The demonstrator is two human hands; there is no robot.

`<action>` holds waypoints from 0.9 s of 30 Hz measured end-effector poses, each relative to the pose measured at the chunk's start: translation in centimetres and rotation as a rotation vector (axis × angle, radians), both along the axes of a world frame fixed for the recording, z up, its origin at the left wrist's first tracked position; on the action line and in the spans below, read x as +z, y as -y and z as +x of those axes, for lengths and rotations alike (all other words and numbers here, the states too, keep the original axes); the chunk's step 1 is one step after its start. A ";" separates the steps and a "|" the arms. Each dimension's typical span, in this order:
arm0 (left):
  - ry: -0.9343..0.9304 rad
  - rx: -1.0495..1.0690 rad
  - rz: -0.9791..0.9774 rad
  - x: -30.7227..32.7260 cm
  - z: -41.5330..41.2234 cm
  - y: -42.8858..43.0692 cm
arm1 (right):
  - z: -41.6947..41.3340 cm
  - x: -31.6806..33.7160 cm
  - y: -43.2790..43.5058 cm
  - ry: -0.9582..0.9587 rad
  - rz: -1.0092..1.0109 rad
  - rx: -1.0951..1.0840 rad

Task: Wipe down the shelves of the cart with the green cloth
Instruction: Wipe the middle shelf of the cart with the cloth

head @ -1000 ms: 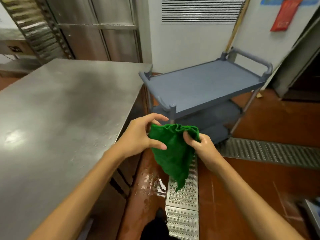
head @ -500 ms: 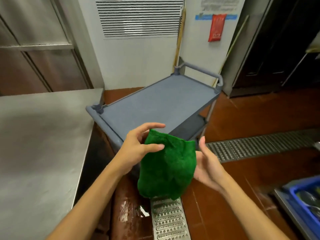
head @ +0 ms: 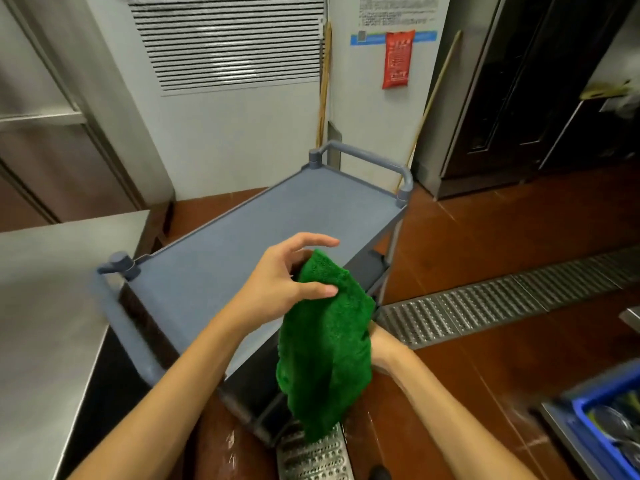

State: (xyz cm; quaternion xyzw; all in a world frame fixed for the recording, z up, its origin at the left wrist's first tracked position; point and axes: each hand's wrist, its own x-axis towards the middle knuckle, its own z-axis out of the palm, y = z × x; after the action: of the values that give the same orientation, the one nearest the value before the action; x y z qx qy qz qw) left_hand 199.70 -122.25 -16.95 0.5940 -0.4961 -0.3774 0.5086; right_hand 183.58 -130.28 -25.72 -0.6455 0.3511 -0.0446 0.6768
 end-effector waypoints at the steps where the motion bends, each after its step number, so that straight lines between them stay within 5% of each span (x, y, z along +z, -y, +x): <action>1: -0.018 0.026 0.000 0.1 -0.1 1.4 | 0.0 0.0 1.4 0.002 -0.003 0.025; 7: -0.071 0.196 -0.026 0.1 -0.8 9.2 | -0.6 -0.5 8.9 -0.055 0.403 0.039; 17: 0.005 0.522 -0.001 -7.6 1.5 15.0 | 0.5 -2.7 14.9 0.372 0.971 -0.067; 22: -0.009 0.712 0.120 -13.7 4.2 15.1 | 3.1 -5.3 18.7 0.446 1.025 -0.211; 27: 0.166 0.825 0.193 -18.5 7.5 16.8 | 7.5 -5.3 22.8 0.523 0.979 -0.275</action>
State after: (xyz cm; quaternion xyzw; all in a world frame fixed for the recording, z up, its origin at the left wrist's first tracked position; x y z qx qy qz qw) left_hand 207.25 -139.05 -35.47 0.8156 -0.2189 -0.1381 0.5175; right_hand 191.06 -153.08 -31.02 -0.1727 0.2324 -0.1228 0.9492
